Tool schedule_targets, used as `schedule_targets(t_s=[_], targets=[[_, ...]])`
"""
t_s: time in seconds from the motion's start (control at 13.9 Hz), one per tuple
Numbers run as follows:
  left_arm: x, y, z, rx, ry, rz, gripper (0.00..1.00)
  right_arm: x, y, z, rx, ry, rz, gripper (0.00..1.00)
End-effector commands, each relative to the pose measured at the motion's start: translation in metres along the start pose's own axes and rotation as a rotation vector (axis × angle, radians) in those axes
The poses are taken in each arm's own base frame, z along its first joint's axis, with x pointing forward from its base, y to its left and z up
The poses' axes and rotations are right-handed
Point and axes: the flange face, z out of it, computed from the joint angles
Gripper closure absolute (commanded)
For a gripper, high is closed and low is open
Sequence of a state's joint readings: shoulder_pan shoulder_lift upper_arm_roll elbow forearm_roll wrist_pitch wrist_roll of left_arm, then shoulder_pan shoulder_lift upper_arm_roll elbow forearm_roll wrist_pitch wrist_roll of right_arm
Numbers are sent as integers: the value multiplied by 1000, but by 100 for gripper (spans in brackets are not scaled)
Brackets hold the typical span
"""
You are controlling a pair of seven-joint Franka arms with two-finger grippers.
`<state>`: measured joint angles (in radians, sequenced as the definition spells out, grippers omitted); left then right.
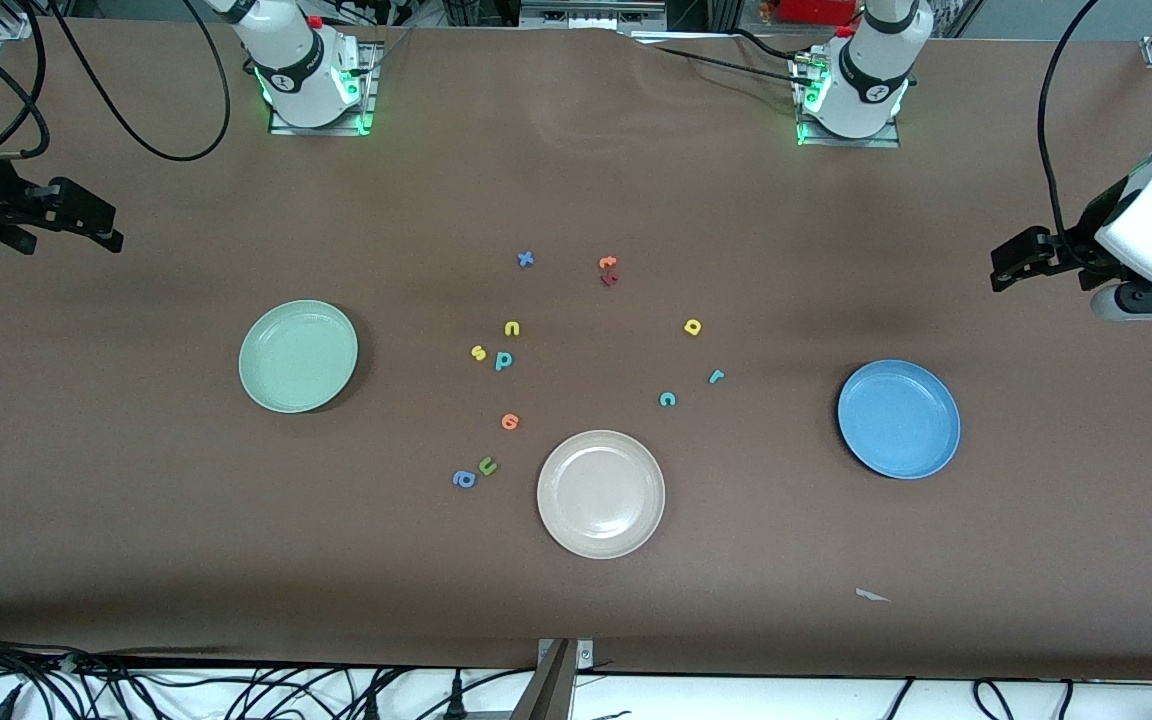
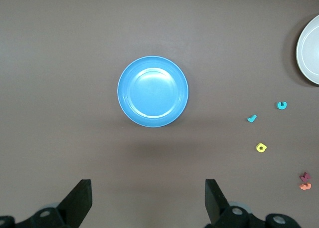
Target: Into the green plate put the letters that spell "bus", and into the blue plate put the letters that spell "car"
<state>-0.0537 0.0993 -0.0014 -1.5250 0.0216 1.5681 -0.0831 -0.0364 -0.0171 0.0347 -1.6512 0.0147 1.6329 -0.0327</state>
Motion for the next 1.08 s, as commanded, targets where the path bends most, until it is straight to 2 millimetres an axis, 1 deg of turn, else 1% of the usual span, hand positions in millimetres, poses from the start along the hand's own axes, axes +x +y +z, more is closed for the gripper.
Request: schedule_targets(t_s=[0.0, 0.29, 0.5, 1.01], targets=[[-2, -1, -3, -25, -2, 19, 0, 0, 2, -2, -9, 4, -11, 0], [-2, -2, 3, -25, -16, 19, 0, 1, 3, -2, -12, 7, -10, 0], [-1, -2, 1, -26, -12, 21, 0, 0, 3, -2, -12, 5, -8, 0], [-3, 0, 4, -25, -24, 24, 0, 0, 2, -2, -10, 5, -7, 0]])
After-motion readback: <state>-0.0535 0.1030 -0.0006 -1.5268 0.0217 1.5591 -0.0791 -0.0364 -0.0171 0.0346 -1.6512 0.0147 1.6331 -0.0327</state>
